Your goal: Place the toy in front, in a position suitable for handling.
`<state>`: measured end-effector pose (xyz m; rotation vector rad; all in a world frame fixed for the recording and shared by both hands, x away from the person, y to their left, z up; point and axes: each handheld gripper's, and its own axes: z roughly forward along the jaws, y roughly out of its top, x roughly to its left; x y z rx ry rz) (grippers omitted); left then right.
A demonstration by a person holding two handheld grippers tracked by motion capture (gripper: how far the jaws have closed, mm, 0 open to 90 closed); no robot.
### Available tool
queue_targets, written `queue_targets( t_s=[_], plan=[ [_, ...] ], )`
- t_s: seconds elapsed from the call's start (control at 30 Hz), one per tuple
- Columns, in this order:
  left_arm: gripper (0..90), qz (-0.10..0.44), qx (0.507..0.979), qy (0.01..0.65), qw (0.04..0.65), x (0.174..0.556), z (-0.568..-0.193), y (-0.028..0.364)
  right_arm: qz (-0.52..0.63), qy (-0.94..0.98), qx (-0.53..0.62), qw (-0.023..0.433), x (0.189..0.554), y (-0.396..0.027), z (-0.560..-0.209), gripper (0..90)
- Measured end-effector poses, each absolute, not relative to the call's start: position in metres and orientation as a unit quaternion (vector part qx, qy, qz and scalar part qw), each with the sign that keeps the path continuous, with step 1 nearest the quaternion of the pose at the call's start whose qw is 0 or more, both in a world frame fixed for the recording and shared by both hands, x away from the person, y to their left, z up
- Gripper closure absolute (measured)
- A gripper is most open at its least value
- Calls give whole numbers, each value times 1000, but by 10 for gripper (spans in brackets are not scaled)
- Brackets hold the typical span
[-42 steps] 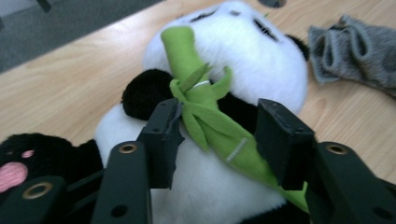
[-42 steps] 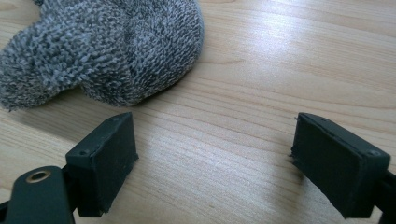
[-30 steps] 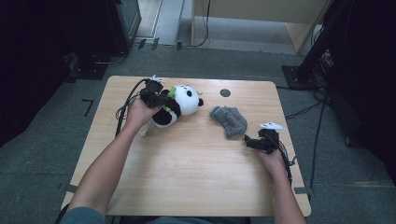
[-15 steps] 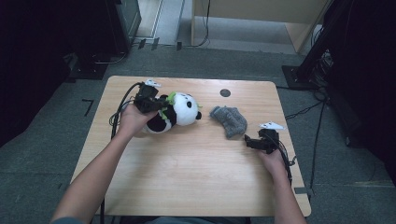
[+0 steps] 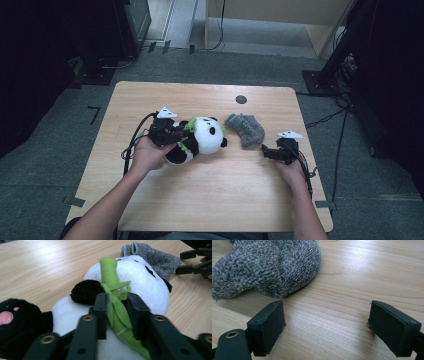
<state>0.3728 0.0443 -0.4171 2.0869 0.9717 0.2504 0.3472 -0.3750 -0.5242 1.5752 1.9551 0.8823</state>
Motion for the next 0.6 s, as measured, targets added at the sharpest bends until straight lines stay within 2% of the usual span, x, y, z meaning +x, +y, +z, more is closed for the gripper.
queue_targets(
  t_s=[0.03,0.07,0.1,0.13,0.17,0.33,0.6],
  plan=[
    [621,99,825,384,401,373,-417,44,322,714,575,238,347,-375,-524,137],
    [621,101,827,381,400,373,-417,45,322,714,575,238,347,-375,-524,137],
    [505,105,828,378,400,374,-416,47,322,714,575,238,347,-375,-524,137],
    [505,109,829,373,403,374,-415,49,322,714,575,238,347,-375,-524,137],
    [466,112,830,366,405,374,-413,51,322,714,575,238,347,-375,-524,137],
    [411,111,846,325,407,384,-399,61,322,714,575,238,347,-375,-524,137],
    [412,84,870,273,402,408,-380,63,322,714,574,238,347,-375,-524,137]
  ],
)
